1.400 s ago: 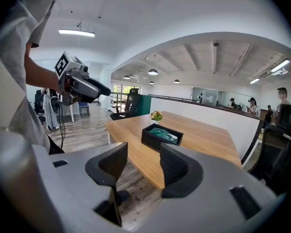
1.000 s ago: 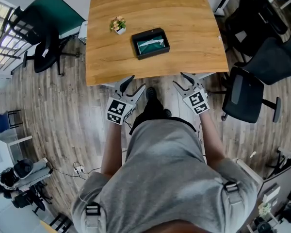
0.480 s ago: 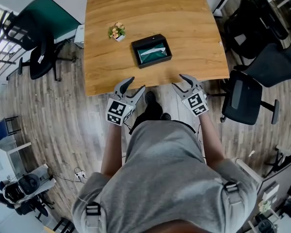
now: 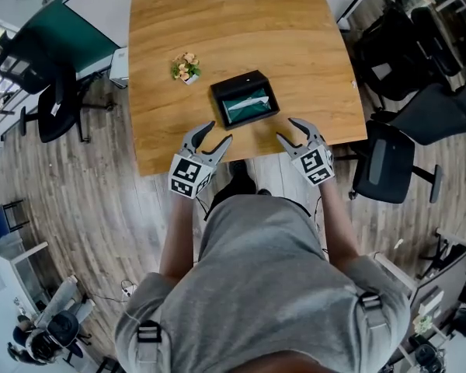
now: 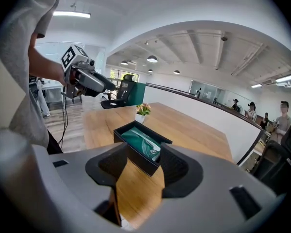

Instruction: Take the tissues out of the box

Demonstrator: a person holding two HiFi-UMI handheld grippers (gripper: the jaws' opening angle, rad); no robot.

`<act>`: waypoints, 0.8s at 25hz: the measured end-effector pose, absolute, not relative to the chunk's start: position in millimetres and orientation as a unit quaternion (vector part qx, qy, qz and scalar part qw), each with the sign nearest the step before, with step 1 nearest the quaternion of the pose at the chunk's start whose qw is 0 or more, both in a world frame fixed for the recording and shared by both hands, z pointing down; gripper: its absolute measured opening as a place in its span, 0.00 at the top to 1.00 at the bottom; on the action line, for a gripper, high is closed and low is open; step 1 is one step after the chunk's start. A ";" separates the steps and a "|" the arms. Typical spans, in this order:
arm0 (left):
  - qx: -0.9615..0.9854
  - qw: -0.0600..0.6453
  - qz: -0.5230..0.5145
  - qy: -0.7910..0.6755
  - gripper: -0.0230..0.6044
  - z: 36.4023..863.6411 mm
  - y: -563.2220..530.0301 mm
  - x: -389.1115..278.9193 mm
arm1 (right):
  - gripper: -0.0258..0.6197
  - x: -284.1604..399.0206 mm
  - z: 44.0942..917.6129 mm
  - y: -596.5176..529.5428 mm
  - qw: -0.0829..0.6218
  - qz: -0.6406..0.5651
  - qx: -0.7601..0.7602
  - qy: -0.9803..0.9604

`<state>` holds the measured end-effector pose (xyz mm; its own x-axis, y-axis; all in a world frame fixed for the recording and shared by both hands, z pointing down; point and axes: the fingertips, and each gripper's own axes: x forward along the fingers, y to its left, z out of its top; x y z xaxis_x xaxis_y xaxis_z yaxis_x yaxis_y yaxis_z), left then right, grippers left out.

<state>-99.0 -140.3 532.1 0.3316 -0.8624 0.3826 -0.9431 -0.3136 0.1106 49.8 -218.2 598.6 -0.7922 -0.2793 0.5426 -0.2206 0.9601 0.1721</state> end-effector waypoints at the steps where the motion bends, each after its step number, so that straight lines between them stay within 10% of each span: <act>1: 0.802 0.158 0.128 -0.561 0.57 532.7 -145.5 -102.5 | 0.62 45.5 598.9 -223.1 0.295 -0.051 0.134 -0.945; 20: 0.830 0.148 0.143 -0.519 0.57 538.5 -176.2 -134.9 | 0.62 1.5 620.3 -230.2 0.319 -0.051 0.134 -0.937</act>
<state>-134.9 -176.2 538.5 0.4202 -0.8187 0.3914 -0.9036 -0.4173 0.0973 1.5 -230.2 620.3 -0.7606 -0.2825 0.5845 -0.2178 0.9592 0.1802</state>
